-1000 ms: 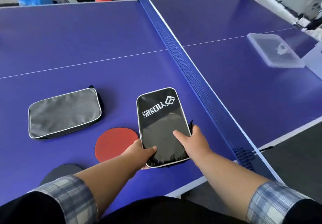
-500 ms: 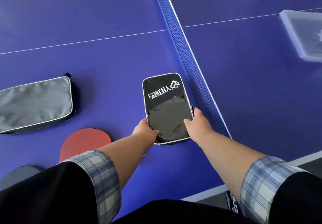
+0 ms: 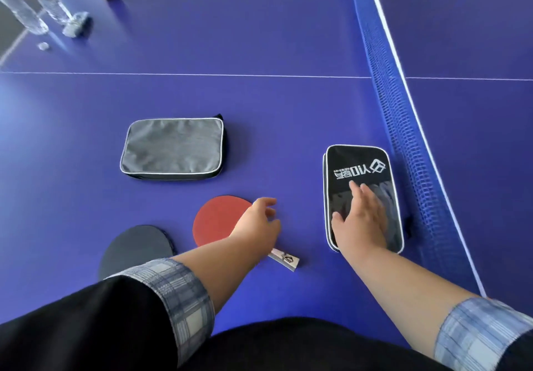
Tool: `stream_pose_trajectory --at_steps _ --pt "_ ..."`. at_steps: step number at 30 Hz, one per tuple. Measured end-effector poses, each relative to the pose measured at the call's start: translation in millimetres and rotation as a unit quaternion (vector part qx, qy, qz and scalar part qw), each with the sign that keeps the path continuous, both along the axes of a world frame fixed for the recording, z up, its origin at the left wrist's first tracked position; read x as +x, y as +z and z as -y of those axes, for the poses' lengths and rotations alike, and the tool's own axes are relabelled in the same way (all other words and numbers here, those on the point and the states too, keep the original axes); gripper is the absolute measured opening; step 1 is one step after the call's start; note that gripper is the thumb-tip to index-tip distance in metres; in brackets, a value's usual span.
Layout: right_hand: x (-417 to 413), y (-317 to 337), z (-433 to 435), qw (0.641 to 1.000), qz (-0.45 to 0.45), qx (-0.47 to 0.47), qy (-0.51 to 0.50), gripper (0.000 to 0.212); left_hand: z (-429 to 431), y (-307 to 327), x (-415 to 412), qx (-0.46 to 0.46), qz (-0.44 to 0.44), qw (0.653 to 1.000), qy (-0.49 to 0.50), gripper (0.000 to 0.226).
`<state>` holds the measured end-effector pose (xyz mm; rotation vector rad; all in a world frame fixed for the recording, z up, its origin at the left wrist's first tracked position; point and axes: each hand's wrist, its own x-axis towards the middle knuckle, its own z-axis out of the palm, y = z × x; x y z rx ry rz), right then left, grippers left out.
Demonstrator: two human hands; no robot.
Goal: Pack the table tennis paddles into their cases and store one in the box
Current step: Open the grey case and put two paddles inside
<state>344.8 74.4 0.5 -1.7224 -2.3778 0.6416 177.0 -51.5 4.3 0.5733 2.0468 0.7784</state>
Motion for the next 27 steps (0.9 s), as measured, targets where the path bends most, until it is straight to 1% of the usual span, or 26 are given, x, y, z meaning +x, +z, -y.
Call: stream_pose_trajectory --at_steps 3,5,9,12,15,20,23,24,25,26,27 --pt "-45.9 4.7 34.4 0.998 -0.020 -0.009 0.062 0.068 45.4 7.0 -53.1 -0.007 -0.060 0.997 0.045 0.042" --pt "-76.0 4.9 59.7 0.996 -0.033 -0.027 0.081 0.065 78.6 7.9 -88.8 -0.006 -0.066 0.995 0.071 0.041" --pt "-132.9 4.9 102.6 0.993 -0.069 -0.070 0.066 0.058 141.7 1.4 -154.7 -0.008 -0.070 0.991 0.115 0.041" --pt "-177.6 5.5 116.7 0.992 -0.065 -0.103 0.041 0.054 165.9 -4.3 -203.2 -0.018 -0.081 0.988 0.132 0.043" --pt "-218.7 6.1 113.3 0.987 -0.057 -0.153 0.001 0.056 168.0 -7.2 -253.1 -0.027 -0.103 0.983 0.149 0.046" --pt "-267.5 -2.0 82.8 0.975 -0.056 -0.215 -0.002 0.061 148.6 -22.4 -317.2 -0.069 -0.149 0.978 0.128 0.054" --pt "-286.7 -11.2 63.1 0.966 -0.037 -0.256 -0.018 0.069 131.9 -34.1 -333.7 -0.097 -0.135 0.977 0.130 0.058" --pt "-291.9 -14.2 58.5 0.961 -0.037 -0.271 -0.029 0.070 125.9 -38.9 -337.2 -0.103 -0.123 0.978 0.132 0.055" --pt "-296.2 -17.3 55.4 0.958 -0.043 -0.282 -0.039 0.068 120.5 -43.4 -339.8 -0.104 -0.113 0.979 0.135 0.048" --pt "-300.2 -20.4 53.4 0.956 -0.054 -0.284 -0.044 0.062 116.0 -47.0 -341.1 -0.101 -0.104 0.979 0.140 0.039" --pt "-304.0 -24.3 51.7 0.957 -0.066 -0.278 -0.043 0.051 112.4 -49.6 -342.1 -0.096 -0.097 0.979 0.148 0.034"
